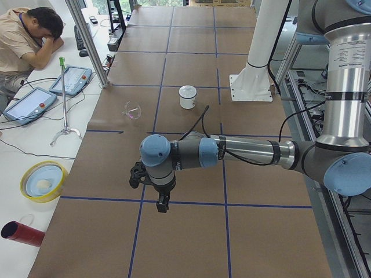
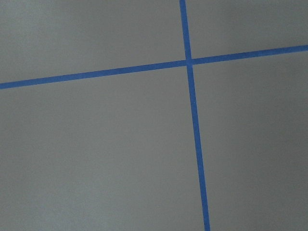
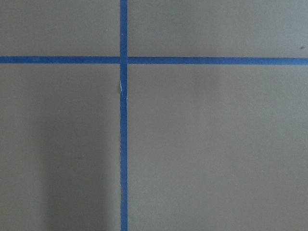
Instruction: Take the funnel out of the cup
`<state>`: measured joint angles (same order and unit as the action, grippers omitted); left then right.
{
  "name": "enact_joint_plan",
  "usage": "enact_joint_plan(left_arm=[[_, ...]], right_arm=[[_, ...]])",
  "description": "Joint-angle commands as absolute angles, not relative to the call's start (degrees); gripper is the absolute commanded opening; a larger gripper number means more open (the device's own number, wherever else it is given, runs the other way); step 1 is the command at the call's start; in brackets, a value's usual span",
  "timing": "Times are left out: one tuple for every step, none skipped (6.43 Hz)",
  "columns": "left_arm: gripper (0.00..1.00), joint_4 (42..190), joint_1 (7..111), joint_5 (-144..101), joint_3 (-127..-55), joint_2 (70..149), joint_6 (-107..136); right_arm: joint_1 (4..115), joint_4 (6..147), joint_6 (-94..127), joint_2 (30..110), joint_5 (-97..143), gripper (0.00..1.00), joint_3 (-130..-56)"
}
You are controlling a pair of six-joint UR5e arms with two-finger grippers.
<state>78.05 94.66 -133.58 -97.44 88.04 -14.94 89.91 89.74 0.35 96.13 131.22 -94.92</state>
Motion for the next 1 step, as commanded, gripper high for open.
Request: enact_joint_plan(left_arm=[[1.0, 78.05, 94.66, -133.59, -97.47, 88.07, -14.94]], right_arm=[[89.91, 89.74, 0.35, 96.15, 131.22, 1.0, -94.92]])
